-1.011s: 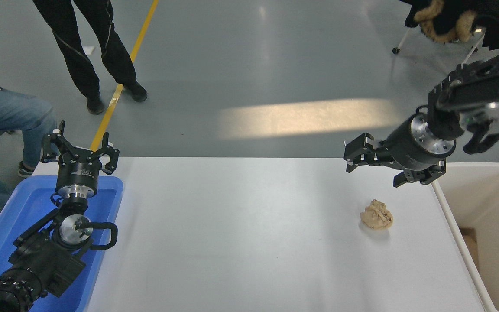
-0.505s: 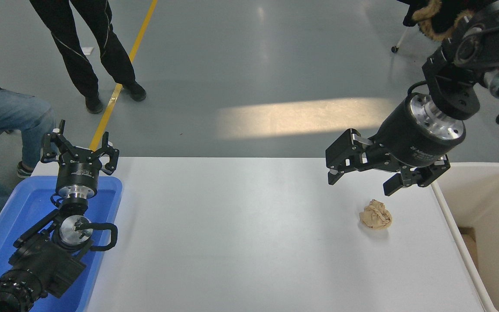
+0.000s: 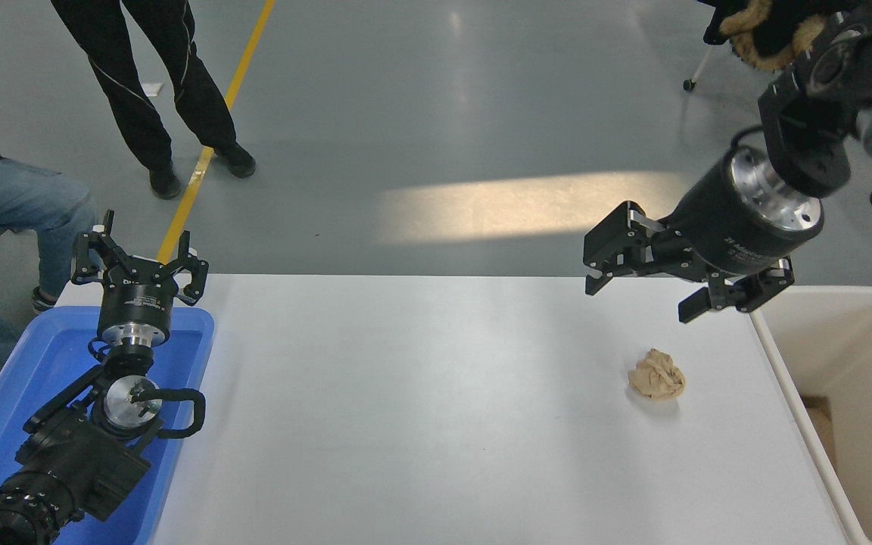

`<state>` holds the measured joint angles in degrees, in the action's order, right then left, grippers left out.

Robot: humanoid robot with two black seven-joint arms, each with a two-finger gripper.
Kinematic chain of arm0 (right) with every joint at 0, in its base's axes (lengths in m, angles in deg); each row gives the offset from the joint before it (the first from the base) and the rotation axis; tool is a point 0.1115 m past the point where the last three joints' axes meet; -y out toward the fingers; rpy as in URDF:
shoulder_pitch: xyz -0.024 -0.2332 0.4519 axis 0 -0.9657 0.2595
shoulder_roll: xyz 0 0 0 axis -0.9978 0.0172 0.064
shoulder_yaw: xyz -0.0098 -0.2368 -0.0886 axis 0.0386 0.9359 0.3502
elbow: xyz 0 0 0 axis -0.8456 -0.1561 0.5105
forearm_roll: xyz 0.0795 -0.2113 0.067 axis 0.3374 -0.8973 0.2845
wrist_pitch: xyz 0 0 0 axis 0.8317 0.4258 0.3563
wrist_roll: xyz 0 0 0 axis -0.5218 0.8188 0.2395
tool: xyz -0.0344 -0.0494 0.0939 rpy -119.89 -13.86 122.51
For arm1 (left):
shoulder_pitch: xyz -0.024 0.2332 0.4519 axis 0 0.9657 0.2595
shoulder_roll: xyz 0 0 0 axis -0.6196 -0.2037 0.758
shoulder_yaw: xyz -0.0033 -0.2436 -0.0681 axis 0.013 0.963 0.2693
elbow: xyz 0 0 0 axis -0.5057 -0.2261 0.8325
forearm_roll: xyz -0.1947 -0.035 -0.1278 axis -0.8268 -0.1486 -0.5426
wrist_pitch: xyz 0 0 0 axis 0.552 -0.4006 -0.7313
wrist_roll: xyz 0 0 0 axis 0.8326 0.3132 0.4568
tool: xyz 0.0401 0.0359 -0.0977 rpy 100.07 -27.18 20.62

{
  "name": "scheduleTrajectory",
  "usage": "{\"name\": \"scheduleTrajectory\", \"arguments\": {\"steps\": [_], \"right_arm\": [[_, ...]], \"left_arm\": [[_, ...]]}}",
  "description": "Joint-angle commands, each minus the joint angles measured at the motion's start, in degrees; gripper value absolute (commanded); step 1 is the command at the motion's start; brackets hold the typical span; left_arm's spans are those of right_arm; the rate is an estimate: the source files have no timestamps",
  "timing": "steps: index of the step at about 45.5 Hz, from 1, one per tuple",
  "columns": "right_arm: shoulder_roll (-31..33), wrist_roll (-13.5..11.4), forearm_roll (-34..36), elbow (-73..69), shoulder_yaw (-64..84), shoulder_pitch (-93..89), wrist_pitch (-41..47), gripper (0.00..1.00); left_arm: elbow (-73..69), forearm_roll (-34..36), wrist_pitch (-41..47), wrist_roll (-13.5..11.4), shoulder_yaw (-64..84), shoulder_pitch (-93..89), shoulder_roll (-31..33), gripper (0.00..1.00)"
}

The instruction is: Pick up paper ball place in dustbin

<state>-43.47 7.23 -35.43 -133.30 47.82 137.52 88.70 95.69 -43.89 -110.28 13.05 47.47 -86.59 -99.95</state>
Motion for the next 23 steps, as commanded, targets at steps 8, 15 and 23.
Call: {"name": "scheduleTrajectory", "arguments": {"steps": [8,15,23], "right_arm": [[-0.37,-0.01,0.59,13.73,-5.73,-29.55,-20.91,1.0],[-0.55,-0.1,0.68,24.54,-7.84,-39.84,-21.88,1.0],[-0.64,-0.27,-0.02,33.07,-9.34,-48.28,-22.23,1.0]], "left_arm": [[-0.03,0.01,0.0,0.01,-0.01,-0.01,0.0,0.99],[-0.03,0.01,0.0,0.01,-0.01,-0.01,0.0,0.99],[0.06,0.01,0.0,0.01,-0.01,-0.01,0.0,0.99]]}}
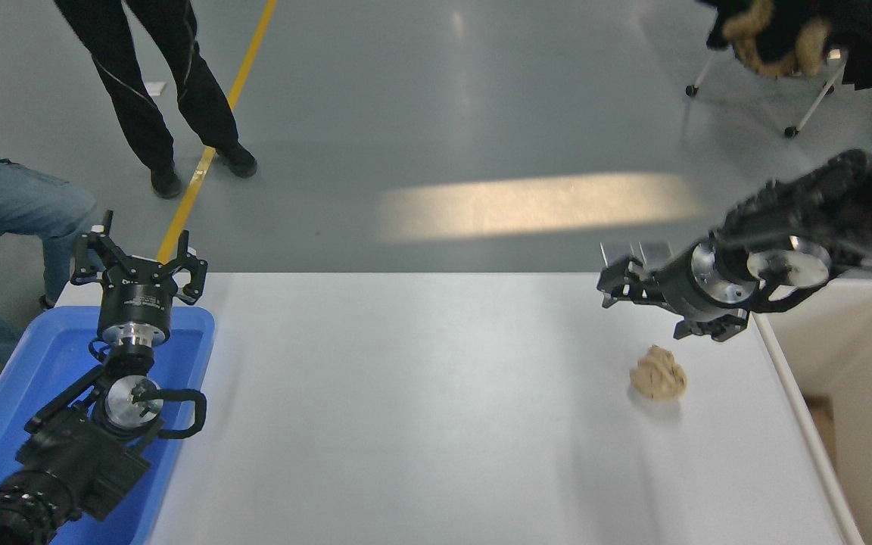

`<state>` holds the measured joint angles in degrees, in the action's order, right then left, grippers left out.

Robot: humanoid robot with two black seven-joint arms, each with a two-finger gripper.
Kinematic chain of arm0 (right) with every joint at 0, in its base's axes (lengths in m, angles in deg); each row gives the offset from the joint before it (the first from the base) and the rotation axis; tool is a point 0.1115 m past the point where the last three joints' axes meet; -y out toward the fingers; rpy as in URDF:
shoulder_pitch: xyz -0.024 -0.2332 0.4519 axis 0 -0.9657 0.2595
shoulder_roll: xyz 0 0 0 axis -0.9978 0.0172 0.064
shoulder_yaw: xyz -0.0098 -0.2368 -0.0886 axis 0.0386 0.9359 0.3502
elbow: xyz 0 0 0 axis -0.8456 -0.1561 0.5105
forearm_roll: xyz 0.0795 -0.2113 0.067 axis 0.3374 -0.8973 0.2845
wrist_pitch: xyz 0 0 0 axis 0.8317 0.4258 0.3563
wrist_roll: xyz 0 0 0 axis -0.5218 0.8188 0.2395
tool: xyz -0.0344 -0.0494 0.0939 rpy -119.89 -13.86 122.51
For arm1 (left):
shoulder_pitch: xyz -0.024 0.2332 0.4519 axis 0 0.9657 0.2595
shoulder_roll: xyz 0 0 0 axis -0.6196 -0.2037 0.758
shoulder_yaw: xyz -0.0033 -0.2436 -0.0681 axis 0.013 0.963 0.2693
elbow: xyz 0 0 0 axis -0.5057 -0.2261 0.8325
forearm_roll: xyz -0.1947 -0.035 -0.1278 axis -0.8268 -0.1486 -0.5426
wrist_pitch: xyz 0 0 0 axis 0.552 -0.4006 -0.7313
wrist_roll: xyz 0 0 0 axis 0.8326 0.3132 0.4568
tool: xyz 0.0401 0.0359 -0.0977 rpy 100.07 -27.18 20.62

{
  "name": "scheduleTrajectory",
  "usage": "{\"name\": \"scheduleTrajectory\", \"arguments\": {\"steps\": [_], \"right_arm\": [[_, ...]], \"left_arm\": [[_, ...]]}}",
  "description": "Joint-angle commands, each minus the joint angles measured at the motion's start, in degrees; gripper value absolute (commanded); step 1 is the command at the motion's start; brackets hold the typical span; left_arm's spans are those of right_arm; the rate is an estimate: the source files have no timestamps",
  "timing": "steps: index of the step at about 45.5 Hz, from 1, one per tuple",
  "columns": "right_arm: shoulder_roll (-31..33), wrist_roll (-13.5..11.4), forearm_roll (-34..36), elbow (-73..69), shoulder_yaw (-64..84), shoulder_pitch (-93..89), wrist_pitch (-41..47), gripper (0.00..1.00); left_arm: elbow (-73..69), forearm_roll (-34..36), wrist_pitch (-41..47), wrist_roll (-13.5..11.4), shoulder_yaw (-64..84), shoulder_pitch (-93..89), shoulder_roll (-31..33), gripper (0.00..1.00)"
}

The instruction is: Pick up paper ball place in dustbin

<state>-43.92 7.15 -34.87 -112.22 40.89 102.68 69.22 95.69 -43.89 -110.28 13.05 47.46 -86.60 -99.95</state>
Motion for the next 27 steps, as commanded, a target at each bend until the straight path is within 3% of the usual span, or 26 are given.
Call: {"name": "scheduleTrajectory", "arguments": {"steps": [1,27], "right_arm": [[-0.19,-0.19,-0.93,12.61,-2.4,-14.41,-2.75,1.0],[-1.06,-1.86,-6.47,21.93,-4.42,-24.96,-2.75,0.99]], "left_arm": [[0.06,0.01,0.0,0.0,0.0,0.0,0.0,0.99],[-0.03,0.01,0.0,0.0,0.0,0.0,0.0,0.99]]}}
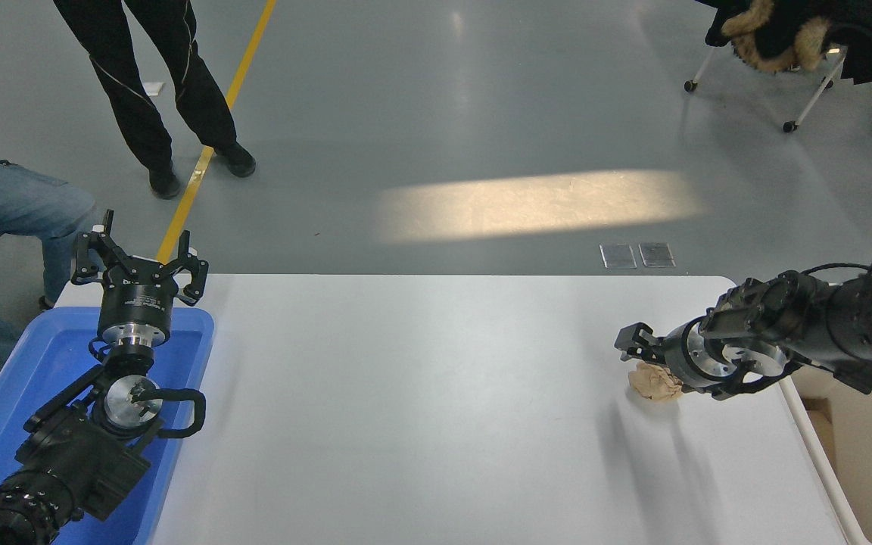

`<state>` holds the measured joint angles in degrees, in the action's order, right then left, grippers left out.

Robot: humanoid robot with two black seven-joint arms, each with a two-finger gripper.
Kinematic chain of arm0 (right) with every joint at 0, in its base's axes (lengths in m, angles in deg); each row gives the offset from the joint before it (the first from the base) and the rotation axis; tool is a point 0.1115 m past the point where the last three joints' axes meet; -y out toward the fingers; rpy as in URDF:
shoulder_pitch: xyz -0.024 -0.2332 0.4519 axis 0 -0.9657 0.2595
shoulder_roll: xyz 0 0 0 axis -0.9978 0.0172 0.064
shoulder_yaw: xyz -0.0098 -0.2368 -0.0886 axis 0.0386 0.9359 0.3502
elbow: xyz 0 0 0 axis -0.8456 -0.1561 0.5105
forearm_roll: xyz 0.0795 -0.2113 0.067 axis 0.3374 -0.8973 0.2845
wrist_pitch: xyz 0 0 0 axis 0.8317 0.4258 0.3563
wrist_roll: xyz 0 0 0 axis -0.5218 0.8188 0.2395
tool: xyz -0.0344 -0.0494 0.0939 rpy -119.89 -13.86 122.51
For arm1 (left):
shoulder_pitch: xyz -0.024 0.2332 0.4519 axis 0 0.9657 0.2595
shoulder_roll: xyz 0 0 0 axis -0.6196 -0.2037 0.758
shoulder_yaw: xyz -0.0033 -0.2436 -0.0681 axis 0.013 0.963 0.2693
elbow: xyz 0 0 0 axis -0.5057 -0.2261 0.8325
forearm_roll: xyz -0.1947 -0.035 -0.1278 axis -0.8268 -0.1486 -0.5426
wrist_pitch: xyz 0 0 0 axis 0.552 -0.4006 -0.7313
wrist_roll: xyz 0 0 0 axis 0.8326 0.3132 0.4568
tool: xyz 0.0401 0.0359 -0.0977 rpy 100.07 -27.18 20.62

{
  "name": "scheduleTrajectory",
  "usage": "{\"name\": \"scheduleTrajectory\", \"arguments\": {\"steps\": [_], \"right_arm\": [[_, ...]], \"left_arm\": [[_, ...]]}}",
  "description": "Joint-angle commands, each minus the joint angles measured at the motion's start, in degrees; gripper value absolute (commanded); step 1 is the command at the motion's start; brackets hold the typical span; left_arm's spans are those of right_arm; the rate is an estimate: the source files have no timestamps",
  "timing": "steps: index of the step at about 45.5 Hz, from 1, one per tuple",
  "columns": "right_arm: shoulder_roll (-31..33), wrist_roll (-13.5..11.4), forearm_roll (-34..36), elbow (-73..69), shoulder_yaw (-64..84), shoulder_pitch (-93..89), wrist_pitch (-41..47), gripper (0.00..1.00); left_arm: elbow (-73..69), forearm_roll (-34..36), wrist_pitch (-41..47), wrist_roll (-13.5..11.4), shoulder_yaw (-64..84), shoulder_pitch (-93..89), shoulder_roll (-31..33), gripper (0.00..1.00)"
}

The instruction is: Pick up paper ball place in dustbin

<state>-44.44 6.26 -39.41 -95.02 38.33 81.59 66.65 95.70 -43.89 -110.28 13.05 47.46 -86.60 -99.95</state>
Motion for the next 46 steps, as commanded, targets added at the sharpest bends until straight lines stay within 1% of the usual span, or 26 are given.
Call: {"name": "scheduleTrajectory", "arguments": {"steps": [1,7,12,15,18,21,25,26,30,31,46], "right_arm": [[-0.81,-1.15,-1.93,5.25,-2.13,-4.23,-0.18,0.99],[-2.13,-2.64,-2.11,10.17,-3.19,-7.21,-0.18,0.98],[-2.57,-2.73,-2.72,11.59,-3.54,-8.36,-0.18,0.98],[-2.74,-2.73,-4.21,12.9,-3.63,-9.24,-0.18,0.96],[-3.71,-2.99,-7.11,15.36,-4.33,-10.99,-0.09,0.92],[-3.97,-3.61,-9.66,15.98,-4.95,-11.96,-0.09,0.84],[-4.15,-3.79,-12.12,15.98,-5.65,-12.31,0.35,0.63],[-4.15,-3.79,-12.3,15.98,-5.83,-12.49,0.52,0.54],[-4.15,-3.79,-12.39,15.98,-6.09,-12.49,1.57,0.07],[-4.15,-3.79,-12.3,15.98,-6.09,-12.49,2.1,0.0],[-3.71,-3.79,-11.16,14.67,-6.88,-9.86,2.81,0.0]], "left_arm": [[-0.04,0.01,0.0,0.0,0.0,0.0,0.0,0.99],[0.04,0.01,0.0,0.0,0.0,0.0,0.0,0.99],[0.04,0.01,0.0,0.0,0.0,0.0,0.0,0.99],[0.04,0.01,0.0,0.0,0.0,0.0,0.0,0.99],[0.04,0.01,-0.09,0.0,0.0,0.0,0.0,0.99],[0.04,0.01,0.0,0.0,0.0,0.0,0.0,0.99],[0.04,0.09,0.0,0.0,0.0,0.0,0.0,0.99],[0.04,0.09,0.0,0.0,0.0,0.0,0.0,0.99],[0.04,0.01,0.0,0.0,0.0,0.0,0.0,0.99],[0.04,0.01,0.0,0.0,0.0,0.0,0.0,0.99],[0.04,0.09,0.0,0.0,0.0,0.0,0.0,0.99]]}}
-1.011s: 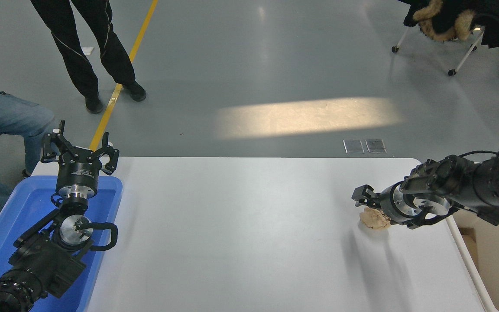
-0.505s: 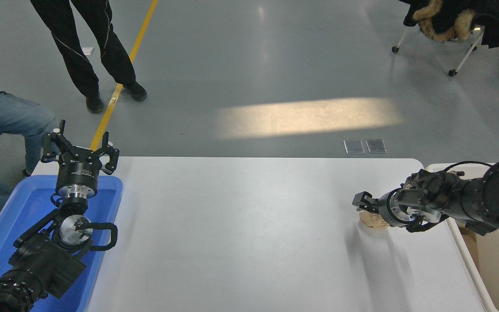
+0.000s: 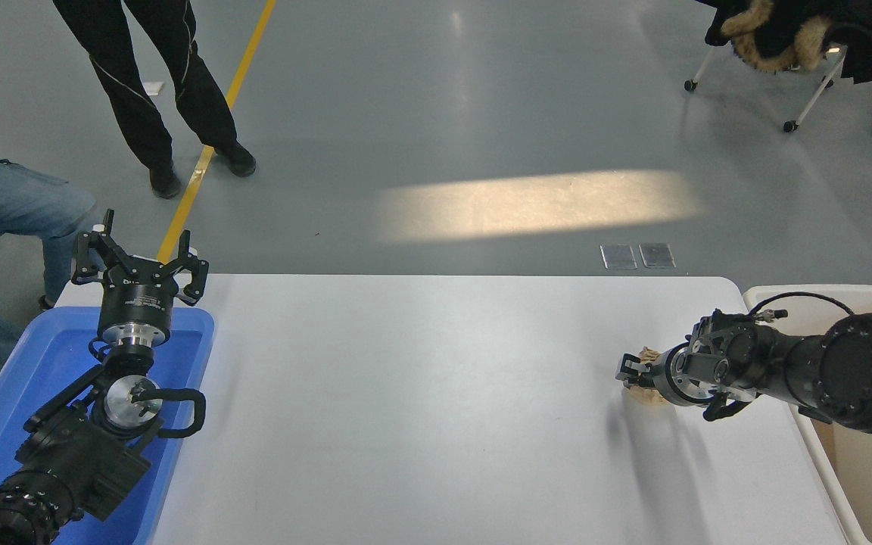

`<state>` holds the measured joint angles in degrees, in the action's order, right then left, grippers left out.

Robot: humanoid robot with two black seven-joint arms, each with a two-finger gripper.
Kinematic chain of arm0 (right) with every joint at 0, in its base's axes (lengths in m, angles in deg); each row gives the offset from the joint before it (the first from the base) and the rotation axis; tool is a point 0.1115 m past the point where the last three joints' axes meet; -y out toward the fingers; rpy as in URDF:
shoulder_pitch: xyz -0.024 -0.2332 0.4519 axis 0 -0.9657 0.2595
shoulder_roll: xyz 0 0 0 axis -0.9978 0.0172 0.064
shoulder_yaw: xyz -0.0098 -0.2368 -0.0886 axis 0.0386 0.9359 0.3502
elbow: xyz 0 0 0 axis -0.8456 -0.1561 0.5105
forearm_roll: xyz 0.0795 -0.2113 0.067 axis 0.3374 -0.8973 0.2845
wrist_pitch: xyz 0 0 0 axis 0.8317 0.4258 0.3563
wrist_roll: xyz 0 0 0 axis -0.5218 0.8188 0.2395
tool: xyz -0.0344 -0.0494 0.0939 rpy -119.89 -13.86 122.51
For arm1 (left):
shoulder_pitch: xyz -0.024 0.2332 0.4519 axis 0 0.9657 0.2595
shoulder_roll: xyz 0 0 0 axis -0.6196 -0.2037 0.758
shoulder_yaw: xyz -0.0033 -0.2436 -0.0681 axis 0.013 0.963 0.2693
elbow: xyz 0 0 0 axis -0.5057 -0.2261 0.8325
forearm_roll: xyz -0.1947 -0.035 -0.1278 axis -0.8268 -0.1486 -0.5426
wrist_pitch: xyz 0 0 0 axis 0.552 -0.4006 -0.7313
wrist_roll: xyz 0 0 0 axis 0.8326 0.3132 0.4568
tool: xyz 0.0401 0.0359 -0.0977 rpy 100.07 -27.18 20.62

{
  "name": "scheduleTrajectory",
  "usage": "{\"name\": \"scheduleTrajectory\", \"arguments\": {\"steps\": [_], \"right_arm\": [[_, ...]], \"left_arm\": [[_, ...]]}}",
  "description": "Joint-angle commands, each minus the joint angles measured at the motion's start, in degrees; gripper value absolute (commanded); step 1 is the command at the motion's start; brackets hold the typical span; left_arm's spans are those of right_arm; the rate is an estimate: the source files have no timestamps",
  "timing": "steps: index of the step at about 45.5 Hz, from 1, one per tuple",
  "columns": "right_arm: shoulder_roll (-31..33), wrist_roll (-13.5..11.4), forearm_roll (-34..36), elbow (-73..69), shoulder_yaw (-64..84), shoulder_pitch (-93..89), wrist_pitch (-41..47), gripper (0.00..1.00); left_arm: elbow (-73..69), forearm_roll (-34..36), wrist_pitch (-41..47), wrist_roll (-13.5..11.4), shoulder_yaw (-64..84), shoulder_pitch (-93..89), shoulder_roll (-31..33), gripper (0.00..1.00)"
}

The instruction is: Pick up paper ball place in dustbin

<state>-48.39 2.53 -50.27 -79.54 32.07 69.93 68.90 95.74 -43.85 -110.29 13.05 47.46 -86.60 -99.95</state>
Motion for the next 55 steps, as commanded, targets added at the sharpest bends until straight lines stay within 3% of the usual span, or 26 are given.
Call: {"name": "scheduleTrajectory", "arguments": {"steps": [1,7,21,29,44,55], "right_arm": [[0.42,-0.06,-0.3,-1.42,-0.53,2.33,0.56,0.0],[3.23,0.03,-0.39,-9.49,-0.27,8.12,0.56,0.0],[15.71,0.91,-2.84,-46.66,4.47,35.88,1.0,0.0],[19.93,2.05,-3.81,-63.03,8.69,55.75,6.87,0.0],[21.96,3.11,-1.36,-63.81,13.18,85.72,33.41,0.0],[22.22,3.19,-1.0,-63.81,16.96,91.72,33.52,0.0]], "left_arm": [[0.01,0.06,0.0,0.0,0.0,0.0,0.0,0.99],[0.01,0.06,0.0,0.0,0.0,0.0,-0.09,0.99],[-0.08,0.06,0.0,0.0,0.0,0.0,0.0,0.99],[-0.08,-0.03,0.0,0.0,0.0,0.0,0.0,0.99],[-0.08,-0.03,0.0,0.0,0.0,0.0,0.0,0.99],[-0.08,-0.12,0.09,0.0,0.0,0.0,0.0,0.99]]}}
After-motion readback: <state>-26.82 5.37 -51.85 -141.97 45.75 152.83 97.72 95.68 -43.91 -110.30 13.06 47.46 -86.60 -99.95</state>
